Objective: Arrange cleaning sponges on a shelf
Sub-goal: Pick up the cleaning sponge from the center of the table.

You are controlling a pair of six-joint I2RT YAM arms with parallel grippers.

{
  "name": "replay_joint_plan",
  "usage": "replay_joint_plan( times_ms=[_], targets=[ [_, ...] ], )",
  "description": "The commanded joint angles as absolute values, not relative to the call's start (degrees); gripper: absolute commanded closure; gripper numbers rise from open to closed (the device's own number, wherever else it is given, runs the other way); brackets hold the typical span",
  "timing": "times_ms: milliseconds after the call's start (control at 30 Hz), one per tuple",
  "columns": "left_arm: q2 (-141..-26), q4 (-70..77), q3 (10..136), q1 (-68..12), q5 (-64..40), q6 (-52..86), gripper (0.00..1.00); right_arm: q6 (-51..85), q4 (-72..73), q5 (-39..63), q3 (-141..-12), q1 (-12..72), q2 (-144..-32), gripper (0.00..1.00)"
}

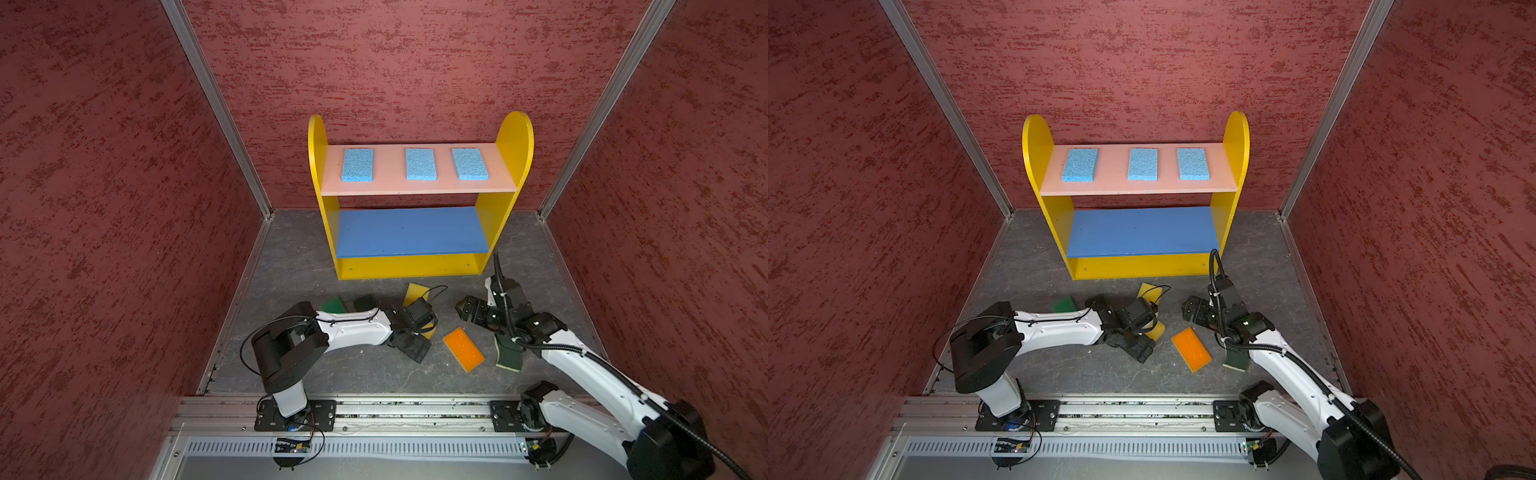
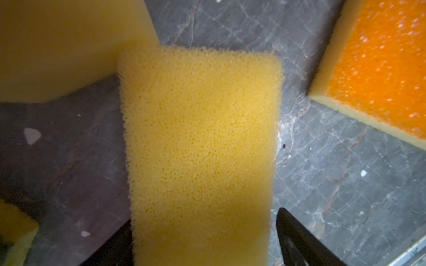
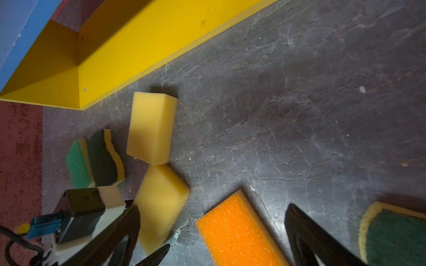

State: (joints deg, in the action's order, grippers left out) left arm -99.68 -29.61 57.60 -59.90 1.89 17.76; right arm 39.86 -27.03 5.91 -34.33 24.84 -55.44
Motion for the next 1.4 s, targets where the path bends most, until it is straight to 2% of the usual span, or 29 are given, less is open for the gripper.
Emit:
replay_joint_plan(
  times_ms=[0, 200, 333, 500, 633, 800, 1100, 1367],
  targets=[
    [-102.17, -32.18, 57.51, -60.38, 5.35, 20.18, 0.14, 40.22, -28.29, 3.90, -33.72, 24.24, -52.87, 0.01],
    [-101.37, -34.87, 56.70, -61.80, 8.60, 22.48, 0.17, 40.44, -28.39, 3.69, -32.70, 24.15, -51.08, 0.01],
    [-101.59, -35.59, 56.24, -62.47, 8.73, 22.94, 0.27, 40.66, -27.61, 4.20, -32.34, 24.11, -51.25, 0.01],
    [-102.61, -33.84, 56.06, -62.81, 7.68, 23.86, 0.31, 41.35, -26.72, 5.00, -31.77, 24.08, -51.33, 0.01],
    [-101.93, -33.64, 56.49, -62.86, 7.99, 23.91, 0.40, 41.13, -27.76, 4.63, -31.81, 24.07, -50.55, 0.01],
    [-97.40, -34.42, 56.99, -62.45, 11.38, 26.28, 0.41, 40.83, -27.88, 4.04, -31.95, 24.07, -49.80, 0.01],
    [-87.25, -35.76, 60.35, -54.84, 14.12, 29.20, 0.44, 37.77, -28.02, 4.13, -34.45, 24.06, -51.80, 0.01],
    [-83.76, -35.95, 63.18, -45.33, 15.55, 27.85, 0.45, 35.26, -28.56, 4.45, -36.84, 24.02, -52.90, 0.01]
  ],
)
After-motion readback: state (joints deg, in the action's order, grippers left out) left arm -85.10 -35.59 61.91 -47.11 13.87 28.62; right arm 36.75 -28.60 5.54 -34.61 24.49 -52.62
